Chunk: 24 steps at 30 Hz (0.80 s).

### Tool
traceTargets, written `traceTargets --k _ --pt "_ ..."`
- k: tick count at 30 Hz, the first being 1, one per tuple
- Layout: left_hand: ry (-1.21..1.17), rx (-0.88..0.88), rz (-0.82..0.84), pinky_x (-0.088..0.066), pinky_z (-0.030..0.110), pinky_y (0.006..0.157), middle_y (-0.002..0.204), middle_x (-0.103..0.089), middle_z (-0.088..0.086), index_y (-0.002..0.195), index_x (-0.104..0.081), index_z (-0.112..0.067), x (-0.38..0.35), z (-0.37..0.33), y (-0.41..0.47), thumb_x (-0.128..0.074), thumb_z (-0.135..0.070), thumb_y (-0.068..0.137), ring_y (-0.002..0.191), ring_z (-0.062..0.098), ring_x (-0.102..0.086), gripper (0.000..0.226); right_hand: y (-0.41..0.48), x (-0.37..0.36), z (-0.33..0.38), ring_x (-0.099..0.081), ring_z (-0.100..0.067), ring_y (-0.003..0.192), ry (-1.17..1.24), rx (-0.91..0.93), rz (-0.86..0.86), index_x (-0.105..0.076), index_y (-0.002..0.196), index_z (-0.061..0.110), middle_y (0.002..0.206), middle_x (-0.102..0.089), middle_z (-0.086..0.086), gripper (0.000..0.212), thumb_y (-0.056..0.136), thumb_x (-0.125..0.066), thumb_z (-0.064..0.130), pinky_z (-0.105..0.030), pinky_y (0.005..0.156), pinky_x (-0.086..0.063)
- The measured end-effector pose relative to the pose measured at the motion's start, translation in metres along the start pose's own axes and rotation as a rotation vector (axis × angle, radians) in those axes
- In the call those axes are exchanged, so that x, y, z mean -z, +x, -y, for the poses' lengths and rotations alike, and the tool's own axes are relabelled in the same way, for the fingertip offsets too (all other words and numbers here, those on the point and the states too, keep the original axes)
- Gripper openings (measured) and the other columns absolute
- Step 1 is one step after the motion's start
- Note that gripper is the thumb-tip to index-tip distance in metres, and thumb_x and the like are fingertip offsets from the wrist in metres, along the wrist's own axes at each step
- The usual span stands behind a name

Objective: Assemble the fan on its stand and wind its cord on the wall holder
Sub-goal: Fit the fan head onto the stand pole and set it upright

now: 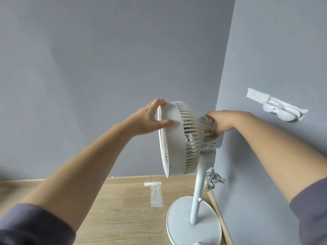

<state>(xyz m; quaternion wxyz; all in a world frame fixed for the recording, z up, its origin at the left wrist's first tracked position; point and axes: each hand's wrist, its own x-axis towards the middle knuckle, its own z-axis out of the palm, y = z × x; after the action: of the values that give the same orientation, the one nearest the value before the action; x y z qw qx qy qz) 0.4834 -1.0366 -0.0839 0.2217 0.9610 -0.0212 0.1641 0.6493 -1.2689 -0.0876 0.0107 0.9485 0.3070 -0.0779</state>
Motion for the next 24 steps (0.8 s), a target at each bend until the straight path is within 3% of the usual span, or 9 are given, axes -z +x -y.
traceTargets --k 5,7,10,12,24 --pt "0.060 0.027 0.020 -0.034 0.034 0.107 0.150 -0.033 -0.013 0.141 -0.030 -0.025 0.005 -0.002 -0.004 -0.052 -0.078 0.069 0.134 0.012 -0.038 0.092 0.001 0.000 0.004 -0.056 -0.022 0.106 -0.011 -0.015 0.020 -0.043 0.123 0.030 0.119 -0.058 0.004 0.077 0.061 -0.087 0.043 -0.036 0.092 -0.048" --pt "0.151 0.049 0.026 -0.040 0.040 0.100 0.150 -0.032 -0.016 0.140 -0.029 -0.028 0.009 -0.005 -0.005 -0.047 -0.081 0.069 0.130 0.014 -0.043 0.090 0.000 0.000 0.005 -0.056 -0.022 0.109 -0.006 -0.012 0.013 -0.041 0.130 0.027 0.123 -0.056 0.004 0.082 0.063 -0.087 0.039 -0.036 0.093 -0.047" --pt "0.301 0.040 0.015 -0.040 0.036 0.083 0.147 -0.035 -0.015 0.138 -0.029 -0.029 0.011 -0.009 -0.006 -0.041 -0.078 0.075 0.122 0.016 -0.049 0.080 -0.002 -0.002 0.006 -0.056 -0.021 0.107 0.003 0.006 0.004 -0.043 0.129 0.027 0.123 -0.056 0.005 0.081 0.062 -0.087 0.037 -0.038 0.093 -0.049" --pt "0.345 0.034 0.017 -0.038 0.035 0.079 0.144 -0.038 -0.013 0.136 -0.031 -0.030 0.014 -0.011 -0.006 -0.038 -0.080 0.075 0.119 0.017 -0.050 0.080 -0.004 -0.003 0.007 -0.056 -0.020 0.105 0.011 0.017 -0.006 -0.044 0.127 0.028 0.121 -0.056 0.006 0.079 0.061 -0.086 0.038 -0.038 0.091 -0.049" --pt "0.396 0.059 0.057 -0.042 0.039 0.086 0.144 -0.039 -0.011 0.137 -0.031 -0.028 0.017 -0.016 -0.013 -0.036 -0.082 0.074 0.127 0.016 -0.043 0.082 -0.018 -0.010 0.015 -0.054 -0.023 0.112 0.059 0.021 -0.036 -0.043 0.129 0.031 0.124 -0.051 0.003 0.082 0.060 -0.085 0.040 -0.041 0.093 -0.049"
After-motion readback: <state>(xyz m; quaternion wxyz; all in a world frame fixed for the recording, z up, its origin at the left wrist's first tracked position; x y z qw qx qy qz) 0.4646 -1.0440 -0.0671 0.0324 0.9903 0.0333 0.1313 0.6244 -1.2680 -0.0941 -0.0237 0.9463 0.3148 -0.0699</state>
